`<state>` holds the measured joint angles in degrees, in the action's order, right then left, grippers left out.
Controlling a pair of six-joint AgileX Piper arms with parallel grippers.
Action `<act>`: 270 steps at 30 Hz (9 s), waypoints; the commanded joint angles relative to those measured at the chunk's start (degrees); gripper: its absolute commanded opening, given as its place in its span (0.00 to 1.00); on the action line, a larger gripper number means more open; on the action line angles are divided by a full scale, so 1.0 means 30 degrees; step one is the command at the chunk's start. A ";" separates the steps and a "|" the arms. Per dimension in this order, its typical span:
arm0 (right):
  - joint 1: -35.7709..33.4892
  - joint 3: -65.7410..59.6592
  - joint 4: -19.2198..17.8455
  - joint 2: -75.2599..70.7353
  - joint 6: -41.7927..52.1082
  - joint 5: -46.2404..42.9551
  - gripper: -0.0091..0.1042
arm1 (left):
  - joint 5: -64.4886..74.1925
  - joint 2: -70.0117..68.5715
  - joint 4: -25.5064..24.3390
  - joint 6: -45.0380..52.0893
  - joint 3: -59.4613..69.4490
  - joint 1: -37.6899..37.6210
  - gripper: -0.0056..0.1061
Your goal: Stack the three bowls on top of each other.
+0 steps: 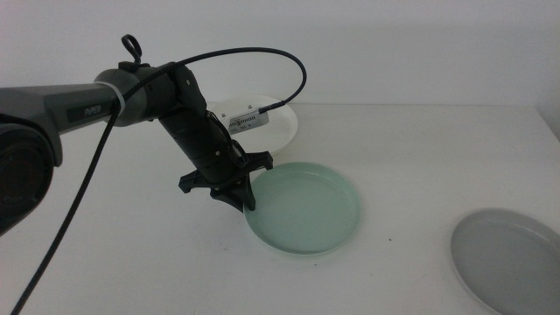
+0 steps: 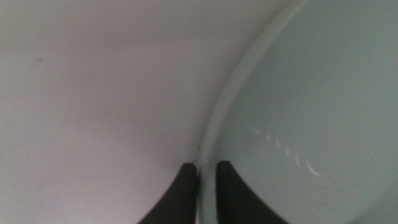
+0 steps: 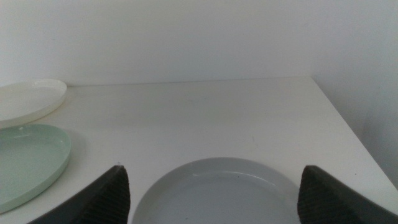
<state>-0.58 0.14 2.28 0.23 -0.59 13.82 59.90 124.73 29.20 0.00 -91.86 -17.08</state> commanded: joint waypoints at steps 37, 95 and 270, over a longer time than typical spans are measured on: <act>0.0000 -0.0046 -0.0144 -0.0076 0.0057 -0.0179 0.90 | 0.3354 -0.2834 -0.9732 -0.3783 -0.8899 0.1320 0.89; 0.0000 -0.0046 -0.0144 -0.0076 0.0057 -0.0179 0.90 | 0.3354 0.2793 -0.6138 -0.0887 -1.7987 0.1601 0.03; 0.0193 2.0989 -0.1380 2.0844 -0.2332 1.8465 0.90 | 0.0190 -2.8379 -0.2580 0.5921 0.9050 -0.2851 0.89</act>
<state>-0.58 61.39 0.00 60.30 -8.38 69.15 61.33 39.72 21.28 18.08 -64.84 -25.63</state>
